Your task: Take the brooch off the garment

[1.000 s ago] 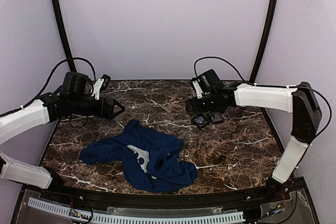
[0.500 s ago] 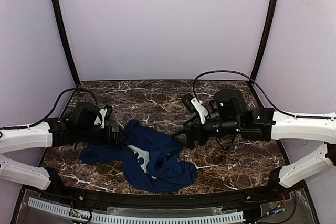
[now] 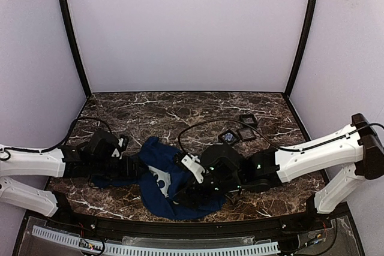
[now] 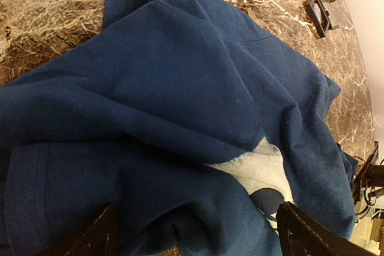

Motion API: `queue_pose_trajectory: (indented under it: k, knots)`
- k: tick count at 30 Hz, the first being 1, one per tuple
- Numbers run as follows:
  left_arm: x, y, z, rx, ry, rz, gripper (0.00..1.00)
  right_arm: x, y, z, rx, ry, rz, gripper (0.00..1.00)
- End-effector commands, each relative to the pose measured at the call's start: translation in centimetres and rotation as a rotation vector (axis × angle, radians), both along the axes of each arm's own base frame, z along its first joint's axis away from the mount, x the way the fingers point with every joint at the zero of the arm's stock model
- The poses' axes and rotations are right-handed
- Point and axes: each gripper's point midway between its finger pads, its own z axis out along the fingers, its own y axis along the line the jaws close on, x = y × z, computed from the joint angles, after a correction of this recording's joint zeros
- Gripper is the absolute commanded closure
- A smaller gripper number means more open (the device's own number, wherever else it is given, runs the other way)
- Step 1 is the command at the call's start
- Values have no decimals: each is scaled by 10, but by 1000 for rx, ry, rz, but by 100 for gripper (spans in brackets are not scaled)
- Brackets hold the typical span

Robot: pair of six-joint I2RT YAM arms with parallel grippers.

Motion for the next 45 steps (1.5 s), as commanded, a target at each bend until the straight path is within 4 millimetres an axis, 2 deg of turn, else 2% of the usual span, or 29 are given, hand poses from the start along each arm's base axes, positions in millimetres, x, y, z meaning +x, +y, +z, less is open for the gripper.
queue_pose_trajectory:
  k: [1, 4, 7, 12, 15, 19, 20, 23, 27, 28, 31, 33, 37, 38, 39, 40, 41, 42, 43, 44, 45]
  knots:
    - [5, 13, -16, 78, -23, 45, 13, 2, 28, 1, -26, -70, -25, 13]
    - [7, 17, -25, 115, -22, 53, 24, 12, 31, -16, -101, -100, -106, 22]
    - [12, 24, -30, 141, -36, 91, 32, 24, 24, -27, -159, -123, -179, 38]
    - [16, 30, -34, 144, -65, 131, 56, 19, 24, -32, -162, -105, -157, 52]
    - [17, 31, -36, 157, -71, 132, 69, 19, 25, -37, -180, -96, -161, 72]
    - [20, 32, -35, 167, -88, 129, 93, 33, 21, -30, -162, -87, -220, 99]
    - [21, 31, -34, 174, -99, 120, 95, 39, 18, -26, -152, -82, -242, 100]
    - [29, 31, -18, 188, -149, 109, 99, 65, 4, -8, -121, -90, -320, 100]
    - [44, 43, 6, 201, -213, 116, 99, 106, -24, 18, -79, -112, -438, 100]
    - [49, 52, 9, 205, -217, 131, 99, 123, -37, 18, -82, -106, -487, 100]
    - [58, 71, 23, 187, -248, 173, 99, 154, -69, 12, -100, -74, -596, 100]
    - [62, 81, 29, 189, -263, 186, 99, 167, -81, 5, -105, -52, -628, 100]
    - [65, 97, 35, 247, -266, 217, 99, 180, -92, -11, -99, -9, -646, 100]
    - [67, 100, 37, 259, -270, 232, 92, 183, -93, -16, -101, 7, -646, 100]
    - [68, 103, 38, 271, -266, 242, 86, 184, -95, -20, -107, 19, -646, 97]
    - [68, 103, 39, 275, -265, 243, 70, 185, -96, -22, -111, 26, -645, 90]
    - [69, 102, 42, 275, -268, 237, 62, 184, -95, -22, -111, 27, -632, 75]
    - [69, 102, 44, 274, -271, 232, 48, 181, -93, -21, -104, 33, -612, 61]
    - [70, 99, 50, 271, -280, 216, 42, 178, -92, -16, -85, 37, -594, 46]
    - [70, 97, 54, 268, -290, 206, 34, 174, -91, -14, -68, 46, -579, 35]
    - [71, 93, 61, 259, -303, 184, 31, 170, -91, -12, -51, 55, -569, 27]
